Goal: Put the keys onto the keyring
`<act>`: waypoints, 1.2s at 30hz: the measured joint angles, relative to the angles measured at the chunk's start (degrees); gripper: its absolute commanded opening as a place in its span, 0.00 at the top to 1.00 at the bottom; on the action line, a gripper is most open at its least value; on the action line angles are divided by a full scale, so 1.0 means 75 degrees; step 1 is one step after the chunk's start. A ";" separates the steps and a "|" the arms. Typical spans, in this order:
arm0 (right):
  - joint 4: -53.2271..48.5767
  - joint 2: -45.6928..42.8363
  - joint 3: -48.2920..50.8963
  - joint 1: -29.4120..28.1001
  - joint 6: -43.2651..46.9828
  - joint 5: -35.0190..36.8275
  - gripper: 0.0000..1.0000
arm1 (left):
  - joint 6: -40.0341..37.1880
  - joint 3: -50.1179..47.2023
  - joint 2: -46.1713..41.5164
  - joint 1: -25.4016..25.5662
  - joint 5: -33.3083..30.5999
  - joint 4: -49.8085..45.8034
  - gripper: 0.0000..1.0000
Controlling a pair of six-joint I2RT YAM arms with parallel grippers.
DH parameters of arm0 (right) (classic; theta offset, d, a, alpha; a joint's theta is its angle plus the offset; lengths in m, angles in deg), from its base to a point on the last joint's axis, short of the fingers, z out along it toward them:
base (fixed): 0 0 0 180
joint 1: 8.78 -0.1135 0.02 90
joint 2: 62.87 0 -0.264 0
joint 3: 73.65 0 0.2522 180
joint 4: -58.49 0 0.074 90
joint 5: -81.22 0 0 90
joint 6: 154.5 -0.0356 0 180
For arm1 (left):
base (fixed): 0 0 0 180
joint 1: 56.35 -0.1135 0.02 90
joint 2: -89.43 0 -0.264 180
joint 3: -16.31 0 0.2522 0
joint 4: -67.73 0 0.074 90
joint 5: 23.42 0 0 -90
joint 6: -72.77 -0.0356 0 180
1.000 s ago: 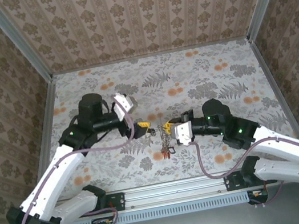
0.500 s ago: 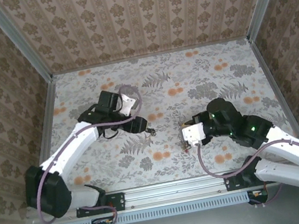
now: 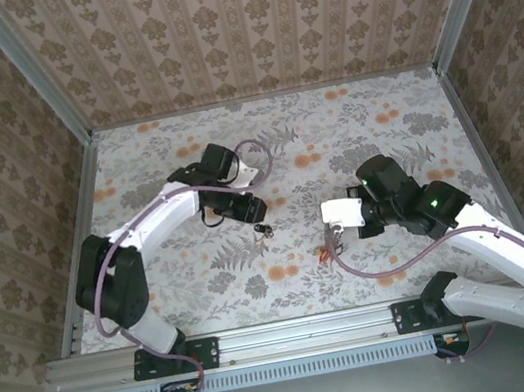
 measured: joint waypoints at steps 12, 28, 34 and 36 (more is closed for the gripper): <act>-0.0117 0.0189 -0.0006 0.0055 -0.0338 0.0137 1.00 | 0.2702 -0.0064 0.0906 0.0402 -0.0251 0.0210 0.62; -0.0108 0.0268 -0.0006 0.0055 -0.0382 0.0079 1.00 | 0.3462 0.0551 0.1649 0.0399 -0.0644 0.0137 0.78; -0.0102 0.0271 -0.0044 0.0055 -0.0382 0.0079 1.00 | 0.3448 0.0603 0.1810 0.0356 -0.0653 0.0114 0.78; -0.0087 0.0271 -0.0047 0.0055 -0.0379 0.0076 1.00 | 0.3448 0.0600 0.1842 0.0353 -0.0682 0.0090 0.78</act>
